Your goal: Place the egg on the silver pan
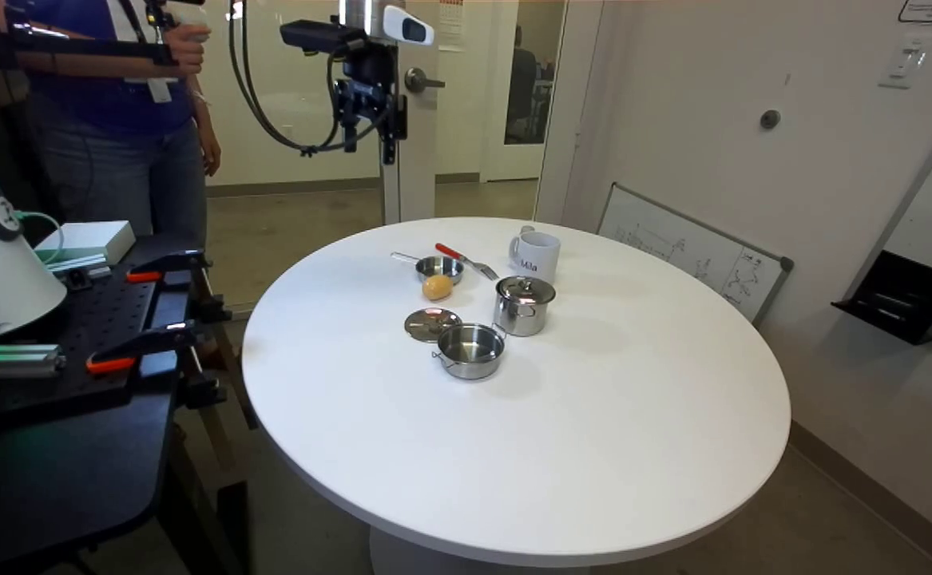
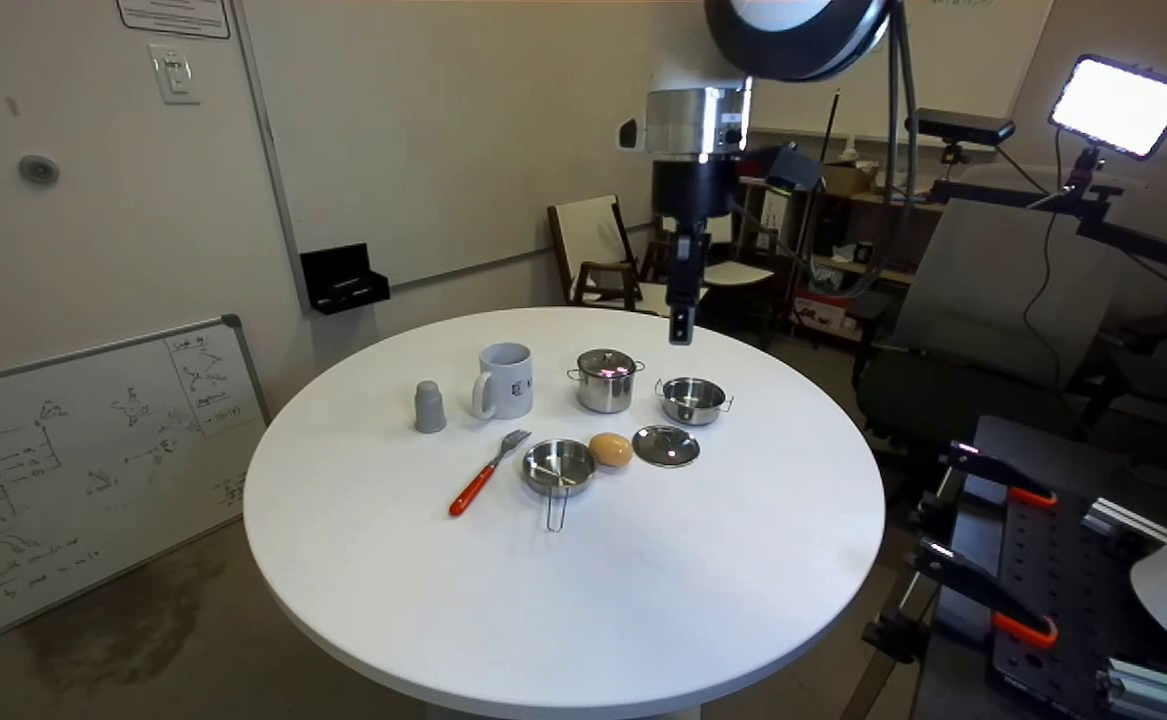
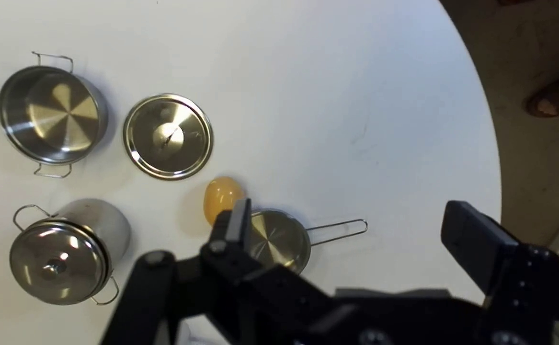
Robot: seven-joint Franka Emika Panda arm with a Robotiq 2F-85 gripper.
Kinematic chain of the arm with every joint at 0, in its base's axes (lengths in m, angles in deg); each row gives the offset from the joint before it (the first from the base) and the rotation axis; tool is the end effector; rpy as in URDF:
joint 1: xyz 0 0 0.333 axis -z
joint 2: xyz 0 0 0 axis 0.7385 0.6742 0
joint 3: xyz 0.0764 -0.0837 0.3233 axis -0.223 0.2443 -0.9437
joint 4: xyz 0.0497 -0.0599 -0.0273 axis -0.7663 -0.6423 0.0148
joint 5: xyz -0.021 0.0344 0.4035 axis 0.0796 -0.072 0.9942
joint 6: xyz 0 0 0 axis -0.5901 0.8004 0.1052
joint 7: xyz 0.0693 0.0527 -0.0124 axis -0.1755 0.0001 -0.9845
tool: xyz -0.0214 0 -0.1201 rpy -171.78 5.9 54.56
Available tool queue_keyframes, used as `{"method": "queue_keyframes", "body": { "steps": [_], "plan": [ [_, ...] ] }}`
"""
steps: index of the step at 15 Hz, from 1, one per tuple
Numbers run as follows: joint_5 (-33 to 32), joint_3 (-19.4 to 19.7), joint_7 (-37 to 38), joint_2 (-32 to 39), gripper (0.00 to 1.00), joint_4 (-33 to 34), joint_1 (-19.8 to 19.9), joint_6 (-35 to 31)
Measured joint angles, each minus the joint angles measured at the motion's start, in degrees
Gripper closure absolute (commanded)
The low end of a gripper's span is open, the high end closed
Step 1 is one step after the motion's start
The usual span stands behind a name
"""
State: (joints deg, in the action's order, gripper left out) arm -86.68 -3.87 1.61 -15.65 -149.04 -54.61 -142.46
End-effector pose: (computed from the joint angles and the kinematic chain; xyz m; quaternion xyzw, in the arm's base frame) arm 0.4988 0.0728 0.2934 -0.9774 -0.2087 0.0344 0.0022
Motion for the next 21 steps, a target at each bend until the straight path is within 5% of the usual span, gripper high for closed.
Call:
{"method": "queue_keyframes", "body": {
  "steps": [5,13,21],
  "plan": [
    [-0.2,-0.9,3.4,9.3,0.0,7.9,0.0,-2.2],
    [-2.7,-1.0,6.3,10.4,0.0,8.2,0.3,-2.9],
    [-10.2,2.2,11.7,19.0,0.0,6.6,1.0,-17.8]
  ]
}}
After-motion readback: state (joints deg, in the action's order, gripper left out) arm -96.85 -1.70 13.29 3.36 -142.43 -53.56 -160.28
